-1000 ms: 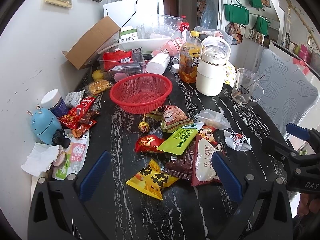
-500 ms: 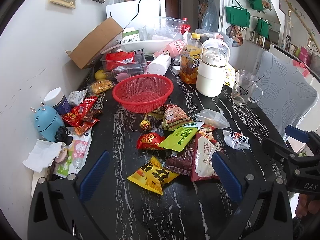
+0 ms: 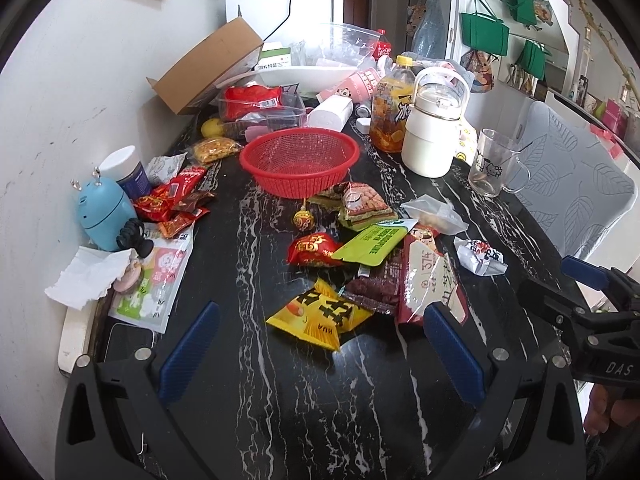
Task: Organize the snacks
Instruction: 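Grasp the yellow chip bag with the left tool while the right tool grasps the white plum drink bag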
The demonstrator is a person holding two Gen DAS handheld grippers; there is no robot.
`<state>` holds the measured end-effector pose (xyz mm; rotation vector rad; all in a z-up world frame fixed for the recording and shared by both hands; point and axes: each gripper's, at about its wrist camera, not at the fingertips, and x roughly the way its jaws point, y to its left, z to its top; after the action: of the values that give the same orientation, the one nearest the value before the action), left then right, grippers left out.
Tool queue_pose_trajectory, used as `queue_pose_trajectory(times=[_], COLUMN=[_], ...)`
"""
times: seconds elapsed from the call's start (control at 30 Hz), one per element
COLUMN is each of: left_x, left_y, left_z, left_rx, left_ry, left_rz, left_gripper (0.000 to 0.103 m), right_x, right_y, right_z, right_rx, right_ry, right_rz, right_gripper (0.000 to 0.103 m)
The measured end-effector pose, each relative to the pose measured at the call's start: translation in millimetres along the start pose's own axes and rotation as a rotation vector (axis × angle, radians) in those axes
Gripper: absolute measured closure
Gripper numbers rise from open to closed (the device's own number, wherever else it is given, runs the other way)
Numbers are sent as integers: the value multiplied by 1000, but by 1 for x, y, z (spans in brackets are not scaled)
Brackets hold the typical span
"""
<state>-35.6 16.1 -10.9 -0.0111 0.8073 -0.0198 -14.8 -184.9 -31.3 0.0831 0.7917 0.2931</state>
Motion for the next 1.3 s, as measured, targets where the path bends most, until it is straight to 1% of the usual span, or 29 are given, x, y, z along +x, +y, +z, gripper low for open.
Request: queue_pose_trajectory(times=[0.2, 0.43, 0.63, 0.73, 0.9, 0.97, 1.1, 1.3], left_x=[6, 23, 41, 49, 64, 70, 85, 109], left_y=[11, 20, 26, 28, 28, 26, 21, 20], left_z=[-11, -20, -23, -20, -11, -7, 0, -1], left_rx=[-18, -29, -18, -11, -4, 7, 49, 67], left_ry=[24, 68, 103, 114, 140, 147, 167, 238], left_rz=[-18, -29, -38, -56, -127, -136, -139, -165], left_gripper=[0, 0, 0, 0, 0, 0, 0, 0], right_x=[16, 38, 60, 68, 81, 86, 96, 114], right_y=[8, 16, 20, 21, 21, 21, 20, 20], right_z=[-8, -19, -23, -21, -13, -9, -3, 2], right_rx=[0, -26, -87, -116, -166, -192, -239, -272], right_ry=[31, 63, 97, 103, 104, 107, 113, 142], right_rz=[36, 71, 55, 44, 56, 66, 115, 163], right_gripper=[0, 0, 0, 0, 0, 0, 0, 0])
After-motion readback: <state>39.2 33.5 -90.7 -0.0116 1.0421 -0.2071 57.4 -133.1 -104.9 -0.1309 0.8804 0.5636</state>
